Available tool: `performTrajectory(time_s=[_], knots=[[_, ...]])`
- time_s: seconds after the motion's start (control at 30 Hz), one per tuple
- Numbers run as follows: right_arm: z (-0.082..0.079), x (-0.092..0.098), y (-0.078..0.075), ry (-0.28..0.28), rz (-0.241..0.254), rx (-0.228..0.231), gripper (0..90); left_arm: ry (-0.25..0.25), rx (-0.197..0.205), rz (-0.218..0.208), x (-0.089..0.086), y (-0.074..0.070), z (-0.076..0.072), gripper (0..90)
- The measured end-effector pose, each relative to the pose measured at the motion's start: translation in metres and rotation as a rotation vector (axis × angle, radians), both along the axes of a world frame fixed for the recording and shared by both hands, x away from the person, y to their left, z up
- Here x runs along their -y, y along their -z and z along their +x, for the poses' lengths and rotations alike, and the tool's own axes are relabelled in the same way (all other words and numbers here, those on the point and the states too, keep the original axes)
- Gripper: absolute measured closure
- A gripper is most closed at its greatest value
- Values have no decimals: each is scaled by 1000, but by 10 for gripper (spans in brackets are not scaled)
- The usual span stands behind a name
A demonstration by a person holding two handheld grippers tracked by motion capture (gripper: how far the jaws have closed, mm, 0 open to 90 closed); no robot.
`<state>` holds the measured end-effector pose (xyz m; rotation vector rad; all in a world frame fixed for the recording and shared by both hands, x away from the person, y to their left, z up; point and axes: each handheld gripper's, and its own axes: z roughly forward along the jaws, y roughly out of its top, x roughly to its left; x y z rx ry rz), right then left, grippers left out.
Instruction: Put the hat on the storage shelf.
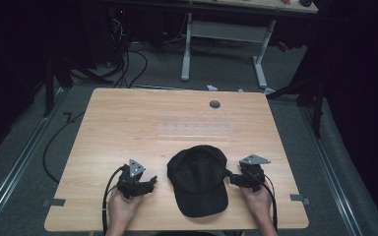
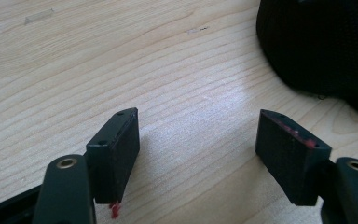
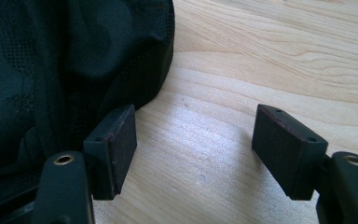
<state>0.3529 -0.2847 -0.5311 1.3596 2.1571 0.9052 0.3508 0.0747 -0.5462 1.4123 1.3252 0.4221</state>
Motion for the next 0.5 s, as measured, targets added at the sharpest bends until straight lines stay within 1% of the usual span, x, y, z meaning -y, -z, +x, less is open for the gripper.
performTrajectory(time_s=[0.5], knots=[[0, 0, 0, 2, 0, 0, 316, 4, -3, 2, 0, 0, 0, 295]])
